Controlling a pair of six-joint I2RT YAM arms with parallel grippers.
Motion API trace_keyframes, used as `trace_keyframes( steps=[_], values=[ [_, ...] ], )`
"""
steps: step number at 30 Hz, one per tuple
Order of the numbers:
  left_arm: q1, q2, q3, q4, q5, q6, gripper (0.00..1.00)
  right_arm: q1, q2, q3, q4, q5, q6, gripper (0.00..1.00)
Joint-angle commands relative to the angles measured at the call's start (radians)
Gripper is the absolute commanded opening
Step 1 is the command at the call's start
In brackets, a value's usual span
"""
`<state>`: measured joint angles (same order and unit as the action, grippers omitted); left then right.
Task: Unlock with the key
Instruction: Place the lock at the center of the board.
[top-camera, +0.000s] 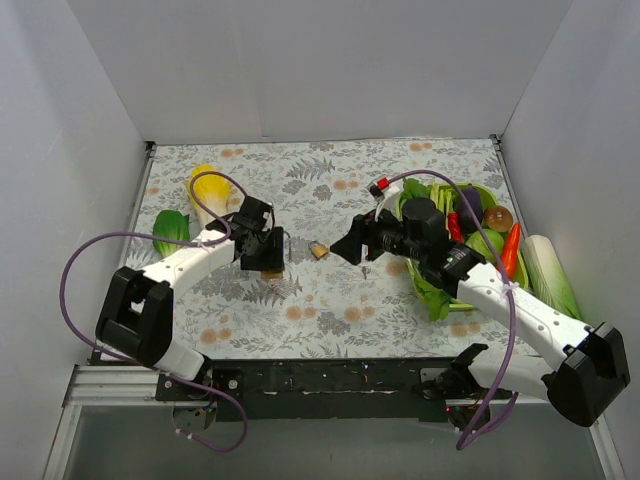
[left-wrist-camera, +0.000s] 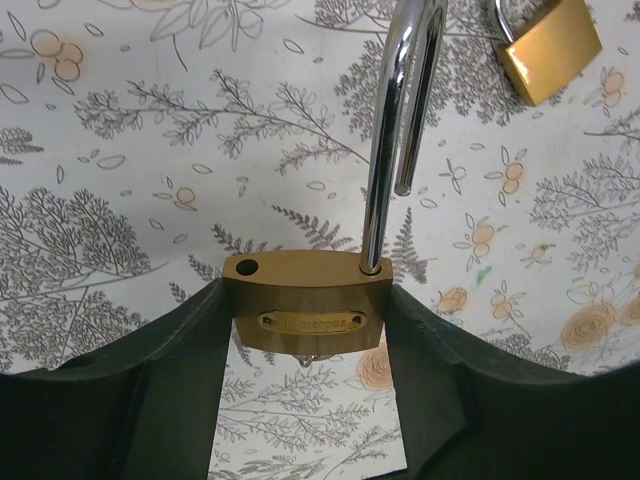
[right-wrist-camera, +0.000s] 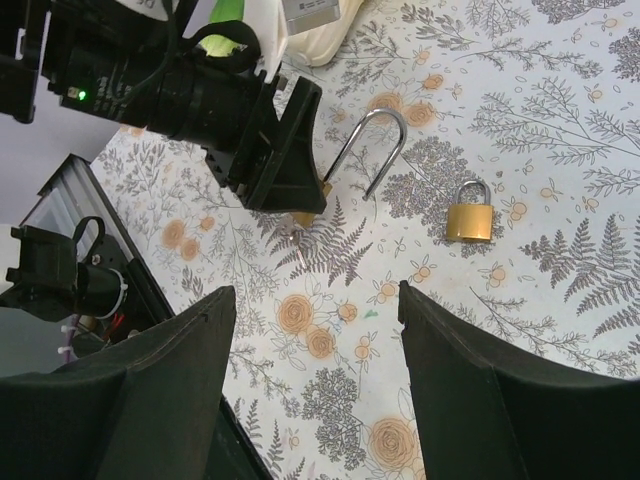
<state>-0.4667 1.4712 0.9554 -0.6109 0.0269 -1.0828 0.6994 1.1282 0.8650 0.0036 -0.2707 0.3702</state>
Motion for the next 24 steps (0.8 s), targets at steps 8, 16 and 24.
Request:
trace_keyframes(
  steps=[8, 16, 24],
  values=[
    [0.056, 0.213, 0.172, 0.017, -0.076, 0.055, 0.00, -0.011, -0.067, -0.040, 0.010, 0.044, -0.025, 0.73],
    [0.060, 0.386, 0.298, -0.024, -0.131, 0.057, 0.00, -0.015, -0.084, -0.067, -0.002, 0.057, -0.034, 0.74],
    [0.092, 0.443, 0.365, -0.029, -0.185, 0.057, 0.00, -0.015, -0.088, -0.080, -0.002, 0.085, -0.050, 0.74]
  ],
)
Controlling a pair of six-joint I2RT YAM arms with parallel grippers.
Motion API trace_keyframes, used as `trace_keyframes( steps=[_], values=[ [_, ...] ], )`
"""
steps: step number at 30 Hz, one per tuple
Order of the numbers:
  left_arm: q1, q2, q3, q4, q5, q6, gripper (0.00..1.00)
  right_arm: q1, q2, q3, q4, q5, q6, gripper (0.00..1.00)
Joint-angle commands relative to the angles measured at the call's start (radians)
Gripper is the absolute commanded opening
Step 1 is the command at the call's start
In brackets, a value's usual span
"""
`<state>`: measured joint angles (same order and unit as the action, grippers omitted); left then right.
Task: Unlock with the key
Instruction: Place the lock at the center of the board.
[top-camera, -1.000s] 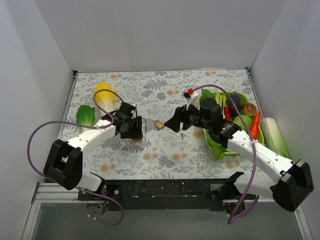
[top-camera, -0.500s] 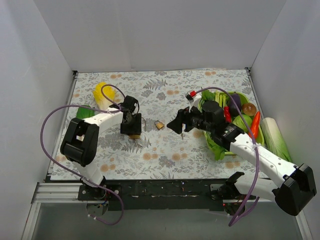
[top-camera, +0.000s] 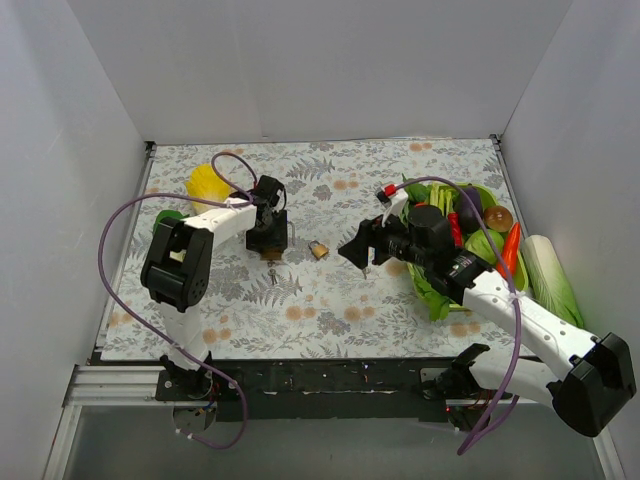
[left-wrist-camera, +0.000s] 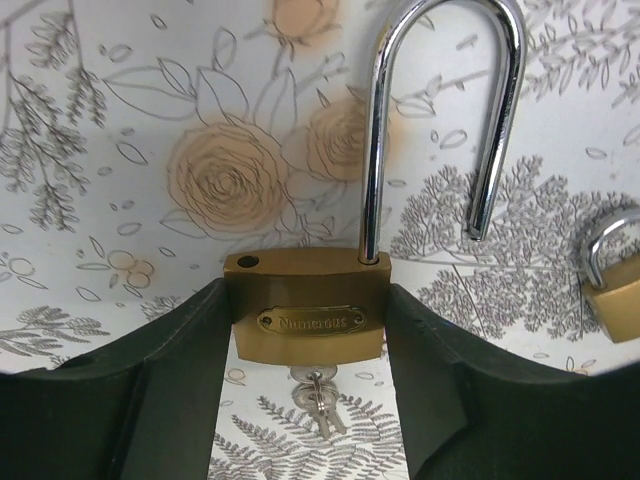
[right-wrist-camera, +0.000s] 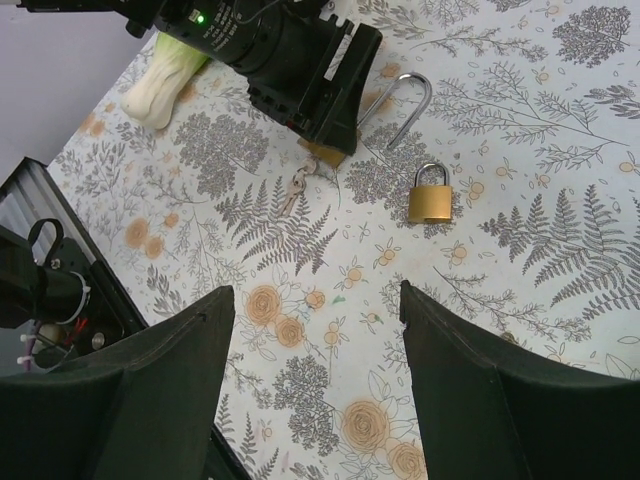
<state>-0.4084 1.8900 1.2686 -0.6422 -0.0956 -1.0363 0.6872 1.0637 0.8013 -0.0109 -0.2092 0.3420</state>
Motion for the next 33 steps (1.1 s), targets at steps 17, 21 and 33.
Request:
trace_keyframes(
  steps=[17, 21, 33],
  values=[
    [0.046, -0.023, 0.081, -0.001, -0.104, 0.007, 0.95, -0.005, -0.001, -0.054, -0.035, 0.063, -0.026, 0.72],
    [0.045, -0.109, 0.077, 0.035, -0.122, 0.002, 0.98, -0.003, -0.004, -0.045, -0.072, 0.097, -0.037, 0.72],
    [0.046, -0.505, 0.035, 0.439, -0.050, 0.035, 0.98, 0.000, 0.120, 0.022, -0.181, 0.155, -0.044, 0.56]
  ],
)
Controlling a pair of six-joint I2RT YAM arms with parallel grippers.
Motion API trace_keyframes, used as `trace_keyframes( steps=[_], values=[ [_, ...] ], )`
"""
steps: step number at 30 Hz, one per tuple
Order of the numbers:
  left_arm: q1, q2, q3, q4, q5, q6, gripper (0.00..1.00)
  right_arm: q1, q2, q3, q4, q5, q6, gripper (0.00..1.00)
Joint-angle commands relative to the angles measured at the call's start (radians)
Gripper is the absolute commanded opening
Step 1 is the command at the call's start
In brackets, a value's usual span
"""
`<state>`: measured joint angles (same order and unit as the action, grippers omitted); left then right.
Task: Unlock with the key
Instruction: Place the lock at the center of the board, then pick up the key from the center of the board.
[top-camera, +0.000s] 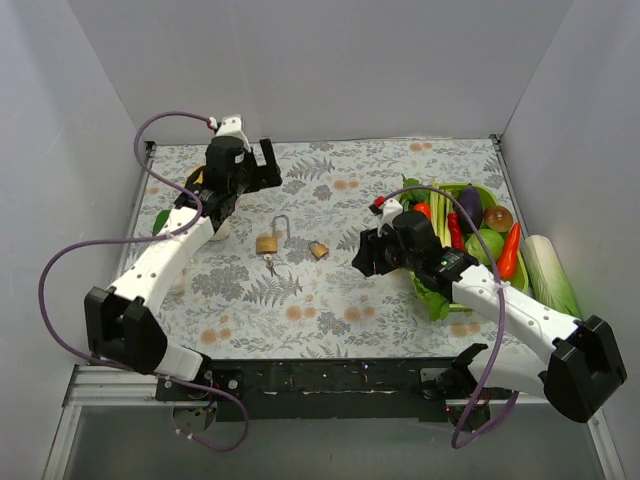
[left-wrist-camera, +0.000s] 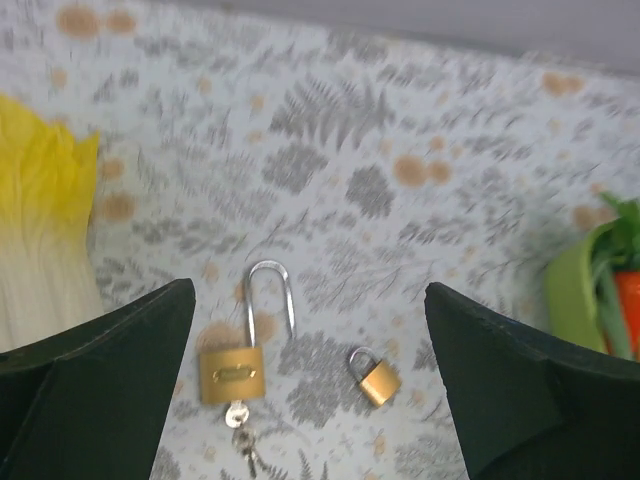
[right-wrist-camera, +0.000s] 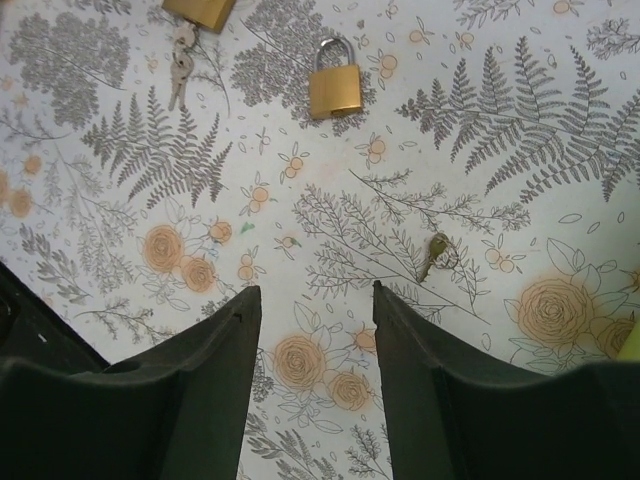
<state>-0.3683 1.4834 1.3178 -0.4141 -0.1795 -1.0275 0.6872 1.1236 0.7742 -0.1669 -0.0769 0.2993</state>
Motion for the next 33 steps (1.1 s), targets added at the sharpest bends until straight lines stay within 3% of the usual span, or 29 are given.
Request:
trace_keyframes(
  steps=[1, 7, 13, 21, 26, 33],
  values=[
    [0.006, -0.115, -0.055, 0.243, 0.050, 0.046, 0.98, 0.002, 0.074, 0.056, -0.034, 0.055, -0.003, 0.54],
    [0.005, -0.190, -0.219, 0.339, 0.114, 0.061, 0.98, -0.002, 0.221, 0.138, -0.121, 0.186, -0.048, 0.51],
    [0.005, -0.230, -0.235, 0.356, 0.152, 0.058, 0.98, -0.023, 0.329, 0.145, -0.115, 0.216, -0.042, 0.48],
    [0.006, -0.229, -0.236, 0.359, 0.178, 0.057, 0.98, -0.067, 0.384, 0.091, -0.014, 0.148, -0.041, 0.42],
    [0.005, -0.222, -0.235, 0.354, 0.207, 0.061, 0.98, -0.110, 0.421, 0.057, 0.073, 0.023, -0.046, 0.40],
    [0.006, -0.215, -0.235, 0.353, 0.227, 0.060, 0.98, -0.127, 0.453, 0.048, 0.087, 0.011, -0.052, 0.36]
  ],
)
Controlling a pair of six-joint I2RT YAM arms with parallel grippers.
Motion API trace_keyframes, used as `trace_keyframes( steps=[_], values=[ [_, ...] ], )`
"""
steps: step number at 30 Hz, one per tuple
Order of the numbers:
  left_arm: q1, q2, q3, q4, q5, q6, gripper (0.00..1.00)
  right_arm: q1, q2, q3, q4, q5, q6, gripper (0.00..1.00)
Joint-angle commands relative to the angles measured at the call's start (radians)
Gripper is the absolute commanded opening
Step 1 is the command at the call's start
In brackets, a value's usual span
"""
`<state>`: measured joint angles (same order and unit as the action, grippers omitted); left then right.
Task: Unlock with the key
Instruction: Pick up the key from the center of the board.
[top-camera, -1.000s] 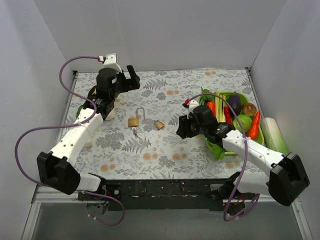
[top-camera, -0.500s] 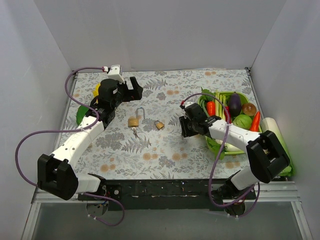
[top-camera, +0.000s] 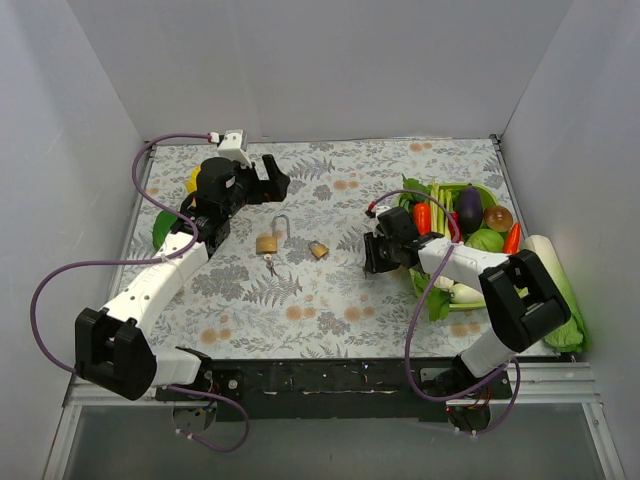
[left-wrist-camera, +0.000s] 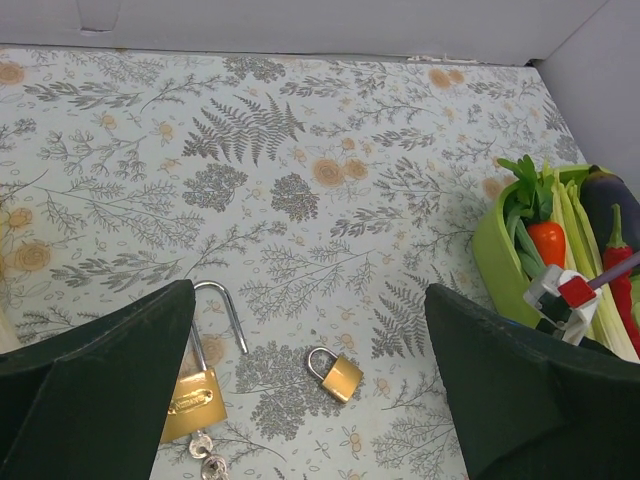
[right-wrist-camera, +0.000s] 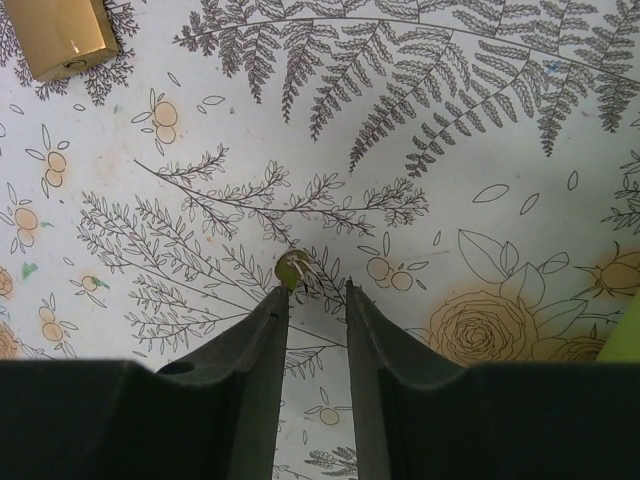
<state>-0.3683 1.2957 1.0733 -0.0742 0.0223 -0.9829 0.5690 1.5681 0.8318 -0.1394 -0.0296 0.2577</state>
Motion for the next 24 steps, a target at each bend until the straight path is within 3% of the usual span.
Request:
trace_keyframes(
  steps=[1, 14, 24],
  values=[
    [0.006, -0.026, 0.010, 0.013, 0.025, 0.015, 0.98, -0.009, 0.010, -0.016, 0.067, -0.046, -0.011, 0.36],
    [0.006, -0.012, 0.025, -0.003, 0.050, 0.027, 0.98, -0.011, 0.049, -0.026, 0.110, -0.062, -0.006, 0.29],
    [0.005, -0.013, 0.024, -0.003, 0.065, 0.026, 0.98, -0.011, 0.046, -0.028, 0.112, -0.070, 0.005, 0.18]
  ],
)
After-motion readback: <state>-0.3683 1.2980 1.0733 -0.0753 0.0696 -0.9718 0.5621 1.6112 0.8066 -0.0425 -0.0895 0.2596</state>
